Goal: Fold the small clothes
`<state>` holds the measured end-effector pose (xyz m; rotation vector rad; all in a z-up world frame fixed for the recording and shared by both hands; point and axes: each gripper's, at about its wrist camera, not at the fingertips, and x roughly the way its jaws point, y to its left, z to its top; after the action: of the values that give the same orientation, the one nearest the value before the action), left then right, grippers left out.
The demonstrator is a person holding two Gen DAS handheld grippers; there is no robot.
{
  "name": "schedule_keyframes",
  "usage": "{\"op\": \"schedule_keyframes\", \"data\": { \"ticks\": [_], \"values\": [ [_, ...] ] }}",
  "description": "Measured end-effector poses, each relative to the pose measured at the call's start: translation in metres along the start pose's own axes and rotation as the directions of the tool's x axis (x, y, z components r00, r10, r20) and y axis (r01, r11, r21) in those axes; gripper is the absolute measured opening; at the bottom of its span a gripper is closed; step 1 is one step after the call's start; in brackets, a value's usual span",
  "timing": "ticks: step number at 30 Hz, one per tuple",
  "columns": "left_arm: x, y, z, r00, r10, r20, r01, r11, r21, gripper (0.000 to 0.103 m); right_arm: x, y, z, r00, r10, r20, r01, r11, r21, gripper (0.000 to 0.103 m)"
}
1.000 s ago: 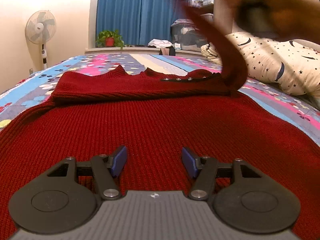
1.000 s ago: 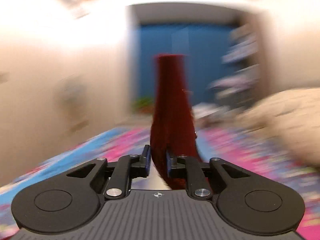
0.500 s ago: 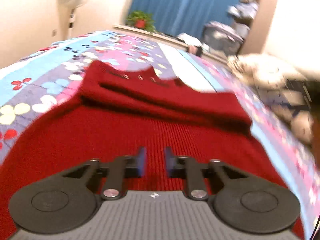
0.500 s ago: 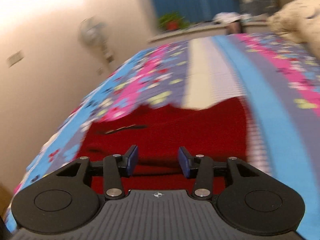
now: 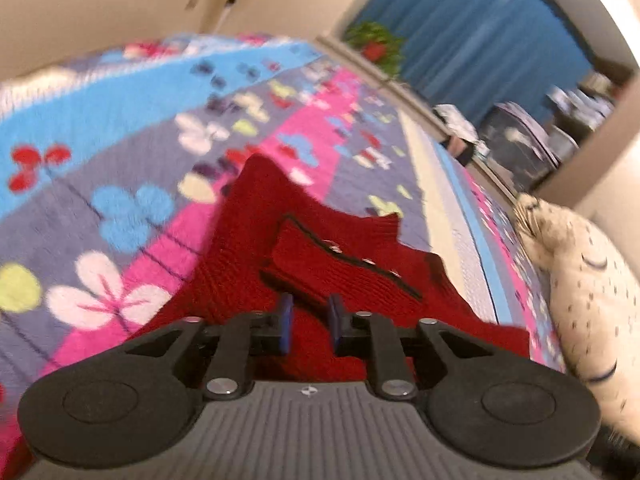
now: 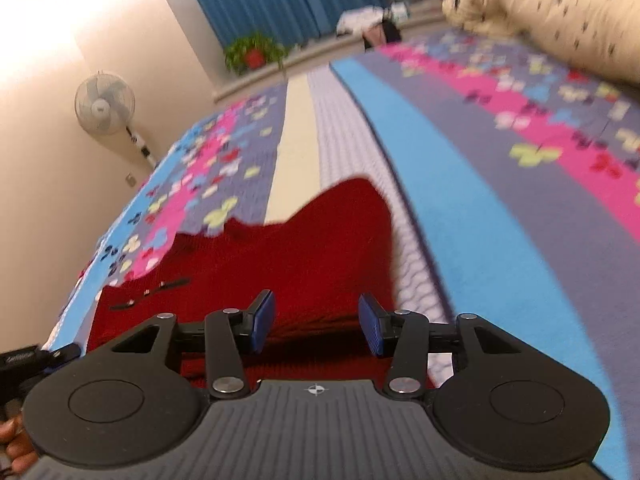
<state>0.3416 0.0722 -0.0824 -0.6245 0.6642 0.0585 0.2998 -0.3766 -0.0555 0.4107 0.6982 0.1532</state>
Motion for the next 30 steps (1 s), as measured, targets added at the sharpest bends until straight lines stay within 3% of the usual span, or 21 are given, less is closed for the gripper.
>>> {"op": "schedule_keyframes", "data": {
  "ticks": [3,5,6,7,9,10,12,14,17,18,20,22,23,25,27,28,29,30],
  "values": [
    [0.025,0.011,0.009,1.000,-0.018,-0.019,0.016,0.995,-0.100,0.048,0.024,0.011,-0.002,0.995,-0.052,-0.085,0.048,0.998,-0.045,0.049],
    [0.040,0.014,0.010,0.999,-0.024,-0.037,0.019,0.990,-0.137,0.052,0.029,0.012,-0.004,0.993,-0.036,-0.115,0.031,0.998,-0.045,0.049],
    [0.045,0.012,0.012,1.000,-0.008,-0.023,0.005,0.992,-0.126,0.049,0.030,0.013,-0.006,0.992,-0.028,-0.122,0.023,0.999,-0.040,0.049],
    [0.048,0.008,0.014,1.000,0.015,-0.005,-0.015,0.994,-0.104,0.038,0.030,0.012,-0.007,0.991,-0.020,-0.130,0.016,0.999,-0.031,0.049],
    [0.048,0.006,0.016,0.999,0.050,-0.006,-0.051,0.993,-0.109,0.009,0.033,0.010,-0.007,0.989,-0.002,-0.148,0.001,1.000,-0.001,0.049],
    [0.040,0.006,0.019,0.999,0.046,0.023,-0.042,0.990,-0.134,0.009,0.034,0.009,-0.008,0.988,0.003,-0.152,-0.001,1.000,0.013,0.049],
    [0.011,0.004,0.022,0.988,0.028,0.151,-0.006,0.989,-0.144,0.009,0.033,0.010,-0.007,0.989,0.003,-0.150,-0.001,1.000,0.012,0.049],
    [-0.004,0.004,0.020,0.978,0.053,0.204,-0.029,0.993,-0.118,0.009,0.031,0.014,-0.006,0.991,0.016,-0.131,-0.017,1.000,-0.003,0.049],
    [0.016,0.019,0.016,0.993,0.107,0.039,-0.101,0.984,-0.144,0.010,0.031,0.018,-0.006,0.993,-0.006,-0.122,0.003,1.000,-0.024,0.049],
    [0.015,0.022,0.017,0.993,0.118,0.024,-0.113,0.981,-0.159,0.012,0.030,0.019,-0.007,0.993,-0.020,-0.117,0.016,0.999,-0.029,0.049],
    [-0.004,0.012,0.017,0.981,0.163,0.103,-0.154,0.984,-0.090,0.017,0.023,0.021,-0.005,0.996,-0.055,-0.070,0.052,0.998,-0.047,0.049],
    [-0.021,-0.004,0.012,0.952,0.225,0.205,-0.233,0.973,0.012,0.021,0.014,0.025,0.001,0.998,-0.064,0.000,0.064,0.996,-0.068,0.048],
    [-0.026,-0.011,0.009,0.946,0.222,0.235,-0.241,0.969,0.055,0.021,0.012,0.025,0.003,0.997,-0.066,0.035,0.068,0.995,-0.066,0.047],
    [-0.024,-0.022,0.002,0.953,0.179,0.246,-0.218,0.966,0.139,0.021,0.018,0.023,0.005,0.996,-0.070,0.062,0.074,0.995,-0.065,0.045],
    [-0.008,-0.031,-0.004,0.965,0.156,0.209,-0.211,0.939,0.273,0.023,0.039,0.018,0.003,0.993,-0.115,0.011,0.115,0.989,-0.088,0.034],
    [0.008,-0.031,-0.006,0.976,0.177,0.129,-0.211,0.916,0.341,0.026,0.054,0.013,0.000,0.986,-0.165,-0.039,0.160,0.982,-0.104,0.027],
    [0.025,-0.029,-0.007,0.974,0.224,0.026,-0.216,0.896,0.388,0.025,0.064,0.007,-0.003,0.974,-0.216,-0.064,0.208,0.972,-0.112,0.024],
    [0.025,-0.027,-0.006,0.975,0.222,0.005,-0.205,0.891,0.405,0.024,0.065,0.006,-0.001,0.971,-0.231,-0.060,0.224,0.969,-0.105,0.022]
  ]
}}
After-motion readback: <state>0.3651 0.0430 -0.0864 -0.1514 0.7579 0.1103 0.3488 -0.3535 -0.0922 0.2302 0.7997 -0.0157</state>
